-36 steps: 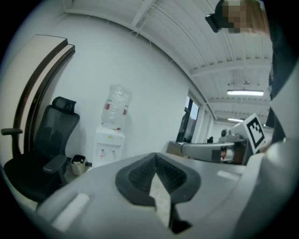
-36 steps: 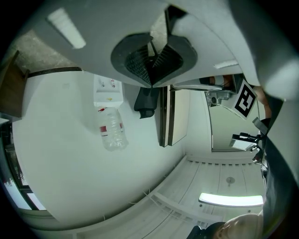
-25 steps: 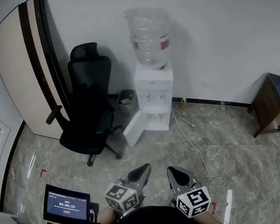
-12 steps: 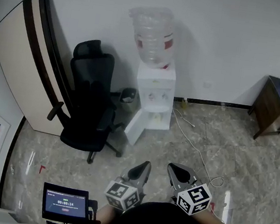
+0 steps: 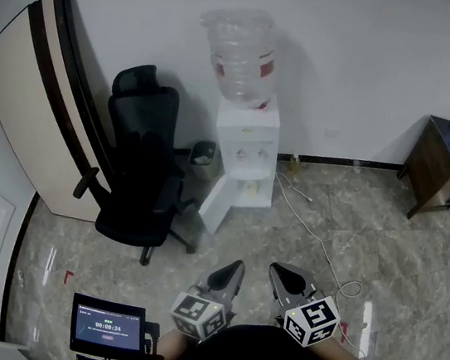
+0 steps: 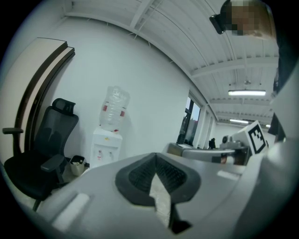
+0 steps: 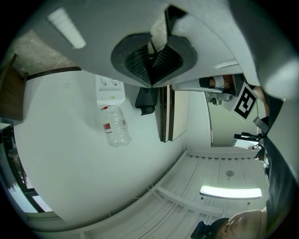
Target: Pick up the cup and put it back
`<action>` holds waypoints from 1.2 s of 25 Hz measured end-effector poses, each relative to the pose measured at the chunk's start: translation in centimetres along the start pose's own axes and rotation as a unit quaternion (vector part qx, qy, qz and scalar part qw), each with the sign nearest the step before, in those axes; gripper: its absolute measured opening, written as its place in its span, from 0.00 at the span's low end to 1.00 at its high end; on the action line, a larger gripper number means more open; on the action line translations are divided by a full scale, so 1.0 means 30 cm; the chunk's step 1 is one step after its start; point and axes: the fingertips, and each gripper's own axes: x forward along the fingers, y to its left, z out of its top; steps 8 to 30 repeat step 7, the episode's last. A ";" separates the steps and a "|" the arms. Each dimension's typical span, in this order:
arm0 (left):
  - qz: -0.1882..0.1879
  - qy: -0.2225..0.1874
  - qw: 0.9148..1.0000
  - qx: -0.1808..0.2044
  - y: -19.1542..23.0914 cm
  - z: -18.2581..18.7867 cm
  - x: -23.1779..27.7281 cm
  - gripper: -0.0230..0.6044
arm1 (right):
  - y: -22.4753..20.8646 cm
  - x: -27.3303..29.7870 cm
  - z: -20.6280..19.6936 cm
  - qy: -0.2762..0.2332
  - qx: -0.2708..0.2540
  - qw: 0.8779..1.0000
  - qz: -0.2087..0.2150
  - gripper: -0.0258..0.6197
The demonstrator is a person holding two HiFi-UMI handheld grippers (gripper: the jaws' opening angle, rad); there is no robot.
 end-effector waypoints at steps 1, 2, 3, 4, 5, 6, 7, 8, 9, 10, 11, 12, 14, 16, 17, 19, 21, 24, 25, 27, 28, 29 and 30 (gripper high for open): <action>-0.002 0.000 1.000 0.000 0.000 -0.003 0.004 0.04 | -0.003 0.000 0.000 0.000 0.000 1.000 -0.001 0.05; -0.001 0.001 1.000 -0.002 -0.003 0.001 0.007 0.04 | -0.005 0.000 0.000 0.001 0.000 1.000 -0.001 0.05; 0.001 0.003 1.000 -0.003 -0.008 0.009 0.008 0.04 | -0.005 0.000 0.000 0.001 -0.001 1.000 -0.001 0.05; 0.002 0.005 1.000 -0.003 -0.012 0.017 0.009 0.04 | -0.005 0.000 0.000 0.001 -0.002 1.000 0.000 0.05; 0.003 0.006 1.000 -0.002 -0.014 0.023 0.010 0.04 | -0.005 0.000 0.001 0.000 -0.002 1.000 0.000 0.05; 0.003 0.007 1.000 -0.001 -0.017 0.027 0.012 0.04 | -0.006 0.000 0.002 0.000 -0.003 1.000 -0.001 0.05; 0.003 0.008 1.000 0.001 -0.019 0.031 0.013 0.04 | -0.008 -0.001 0.002 -0.001 -0.003 1.000 -0.001 0.05; 0.003 0.008 1.000 0.001 -0.019 0.031 0.013 0.04 | -0.008 -0.001 0.002 -0.001 -0.003 1.000 -0.001 0.05; 0.003 0.008 1.000 0.001 -0.019 0.031 0.013 0.04 | -0.008 -0.001 0.002 -0.001 -0.003 1.000 -0.001 0.05; 0.003 0.008 1.000 0.001 -0.019 0.031 0.013 0.04 | -0.008 -0.001 0.002 -0.001 -0.003 1.000 -0.001 0.05; 0.003 0.008 1.000 0.001 -0.019 0.031 0.013 0.04 | -0.008 -0.001 0.002 -0.001 -0.003 1.000 -0.001 0.05; 0.003 0.008 1.000 0.001 -0.019 0.031 0.013 0.04 | -0.008 -0.001 0.002 -0.001 -0.003 1.000 -0.001 0.05; 0.003 0.008 1.000 0.001 -0.019 0.031 0.013 0.04 | -0.008 -0.001 0.002 -0.001 -0.003 1.000 -0.001 0.05; 0.003 0.008 1.000 0.001 -0.019 0.031 0.013 0.04 | -0.008 -0.001 0.002 -0.001 -0.003 1.000 -0.001 0.05; 0.003 0.008 1.000 0.001 -0.019 0.031 0.013 0.04 | -0.008 -0.001 0.002 -0.001 -0.003 1.000 -0.001 0.05; 0.003 0.008 1.000 0.001 -0.019 0.031 0.013 0.04 | -0.008 -0.001 0.002 -0.001 -0.003 1.000 -0.001 0.05; 0.003 0.008 1.000 0.001 -0.019 0.031 0.013 0.04 | -0.008 -0.001 0.002 -0.001 -0.003 1.000 -0.001 0.05; 0.003 0.008 1.000 0.001 -0.019 0.031 0.013 0.04 | -0.008 -0.001 0.002 -0.001 -0.003 1.000 -0.001 0.05; 0.003 0.008 1.000 0.001 -0.019 0.031 0.013 0.04 | -0.008 -0.001 0.002 -0.001 -0.003 1.000 -0.001 0.05; 0.003 0.008 1.000 0.001 -0.019 0.031 0.013 0.04 | -0.008 -0.001 0.002 -0.001 -0.003 1.000 -0.001 0.05; 0.003 0.008 1.000 0.001 -0.019 0.031 0.013 0.04 | -0.008 -0.001 0.002 -0.001 -0.003 1.000 -0.001 0.05; 0.003 0.008 1.000 0.001 -0.019 0.031 0.013 0.04 | -0.008 -0.001 0.002 -0.001 -0.003 1.000 -0.001 0.05; 0.003 0.008 1.000 0.001 -0.019 0.031 0.013 0.04 | -0.008 -0.001 0.002 -0.001 -0.003 1.000 -0.001 0.05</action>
